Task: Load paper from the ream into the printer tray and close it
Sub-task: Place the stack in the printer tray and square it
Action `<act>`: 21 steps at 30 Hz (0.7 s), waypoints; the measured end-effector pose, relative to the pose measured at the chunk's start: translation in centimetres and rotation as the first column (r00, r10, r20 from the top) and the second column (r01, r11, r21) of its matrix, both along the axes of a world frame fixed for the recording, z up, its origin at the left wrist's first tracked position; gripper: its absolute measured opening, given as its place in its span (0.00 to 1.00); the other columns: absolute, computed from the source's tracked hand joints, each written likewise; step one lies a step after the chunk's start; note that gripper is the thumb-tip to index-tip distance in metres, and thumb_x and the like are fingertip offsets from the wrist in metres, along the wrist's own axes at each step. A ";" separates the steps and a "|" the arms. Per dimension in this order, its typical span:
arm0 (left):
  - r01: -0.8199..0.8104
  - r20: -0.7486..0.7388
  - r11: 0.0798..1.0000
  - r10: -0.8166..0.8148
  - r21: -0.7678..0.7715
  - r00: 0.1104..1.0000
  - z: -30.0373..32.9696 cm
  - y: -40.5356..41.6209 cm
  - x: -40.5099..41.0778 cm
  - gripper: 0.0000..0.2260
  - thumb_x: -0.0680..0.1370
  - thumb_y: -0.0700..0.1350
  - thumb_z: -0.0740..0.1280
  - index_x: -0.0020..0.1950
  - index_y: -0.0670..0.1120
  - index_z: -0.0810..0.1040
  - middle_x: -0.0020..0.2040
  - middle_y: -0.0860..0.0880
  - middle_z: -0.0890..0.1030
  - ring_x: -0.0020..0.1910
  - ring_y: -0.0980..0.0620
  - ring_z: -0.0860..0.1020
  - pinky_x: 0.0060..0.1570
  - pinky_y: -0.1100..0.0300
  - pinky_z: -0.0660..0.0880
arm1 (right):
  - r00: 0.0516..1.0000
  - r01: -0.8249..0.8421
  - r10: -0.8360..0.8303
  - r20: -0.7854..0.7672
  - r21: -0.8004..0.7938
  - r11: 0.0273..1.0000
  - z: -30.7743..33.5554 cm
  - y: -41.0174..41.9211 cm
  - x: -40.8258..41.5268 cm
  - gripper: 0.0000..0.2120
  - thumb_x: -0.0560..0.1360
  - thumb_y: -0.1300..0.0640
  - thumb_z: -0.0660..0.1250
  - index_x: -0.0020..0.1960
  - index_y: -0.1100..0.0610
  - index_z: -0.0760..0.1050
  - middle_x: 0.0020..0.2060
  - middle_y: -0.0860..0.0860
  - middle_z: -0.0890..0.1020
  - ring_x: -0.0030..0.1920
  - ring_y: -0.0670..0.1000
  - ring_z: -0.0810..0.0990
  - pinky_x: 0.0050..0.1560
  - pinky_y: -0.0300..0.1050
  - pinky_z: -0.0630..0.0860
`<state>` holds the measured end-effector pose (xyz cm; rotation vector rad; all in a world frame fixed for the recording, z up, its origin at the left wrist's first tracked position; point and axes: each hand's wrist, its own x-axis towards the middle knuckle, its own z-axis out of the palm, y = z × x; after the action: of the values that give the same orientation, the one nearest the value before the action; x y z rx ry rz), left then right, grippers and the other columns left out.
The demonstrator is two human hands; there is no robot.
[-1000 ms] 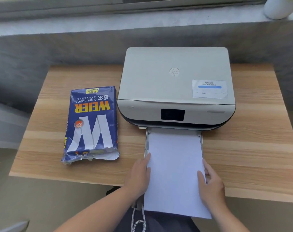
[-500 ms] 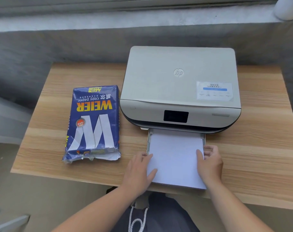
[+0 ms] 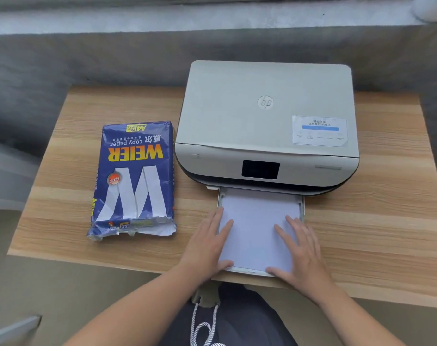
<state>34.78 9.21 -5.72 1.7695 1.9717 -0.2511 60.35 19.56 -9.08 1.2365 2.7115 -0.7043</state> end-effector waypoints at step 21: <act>0.329 -0.174 0.944 -0.325 -0.008 0.930 -0.3 0.8 0.4 0.36 0.78 0.57 0.63 0.79 0.44 0.50 0.81 0.37 0.47 0.79 0.34 0.41 0.73 0.32 0.44 | 0.775 -0.632 0.612 0.158 0.229 0.740 0.9 1.6 -2.6 0.35 0.69 0.52 0.71 0.74 0.56 0.68 0.75 0.58 0.69 0.76 0.62 0.65 0.74 0.67 0.62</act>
<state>35.16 9.97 -5.99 2.1519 1.7853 -0.5114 57.75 21.15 -8.23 0.2813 2.9395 -0.1965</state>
